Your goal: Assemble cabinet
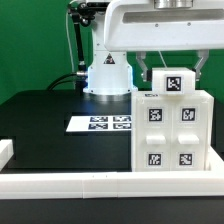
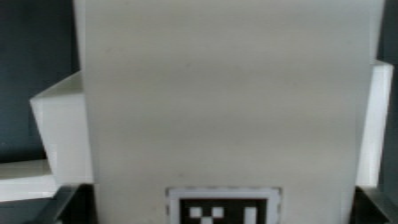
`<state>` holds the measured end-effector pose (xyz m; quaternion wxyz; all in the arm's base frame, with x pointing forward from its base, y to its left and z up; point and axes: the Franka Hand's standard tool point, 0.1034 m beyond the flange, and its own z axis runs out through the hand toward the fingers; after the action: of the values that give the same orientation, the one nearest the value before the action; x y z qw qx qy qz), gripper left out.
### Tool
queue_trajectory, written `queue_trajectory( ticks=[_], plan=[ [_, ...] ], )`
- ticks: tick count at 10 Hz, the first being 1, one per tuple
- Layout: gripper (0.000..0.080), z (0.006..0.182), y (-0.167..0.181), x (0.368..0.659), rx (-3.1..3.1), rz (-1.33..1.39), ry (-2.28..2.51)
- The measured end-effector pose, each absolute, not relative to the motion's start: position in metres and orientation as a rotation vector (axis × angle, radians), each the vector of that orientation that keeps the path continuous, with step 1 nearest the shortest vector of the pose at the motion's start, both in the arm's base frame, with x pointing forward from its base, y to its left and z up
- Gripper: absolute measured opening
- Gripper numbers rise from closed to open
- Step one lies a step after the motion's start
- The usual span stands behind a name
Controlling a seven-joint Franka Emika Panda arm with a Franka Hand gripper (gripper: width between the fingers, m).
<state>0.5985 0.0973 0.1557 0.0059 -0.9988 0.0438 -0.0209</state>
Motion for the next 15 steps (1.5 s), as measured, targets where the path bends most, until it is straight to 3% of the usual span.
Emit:
queue_trajectory(
  ticks=[5,8,15],
  plan=[
    [0.0551,0.1556,0.0967,0.5987,-3.113,-0.066,0.251],
    [0.0553,0.1544,0.0962,0.5987,-2.933,-0.03,0.909],
    [0.0553,0.1537,0.0972,0.5983,-2.489,0.046,1.738]
  ],
)
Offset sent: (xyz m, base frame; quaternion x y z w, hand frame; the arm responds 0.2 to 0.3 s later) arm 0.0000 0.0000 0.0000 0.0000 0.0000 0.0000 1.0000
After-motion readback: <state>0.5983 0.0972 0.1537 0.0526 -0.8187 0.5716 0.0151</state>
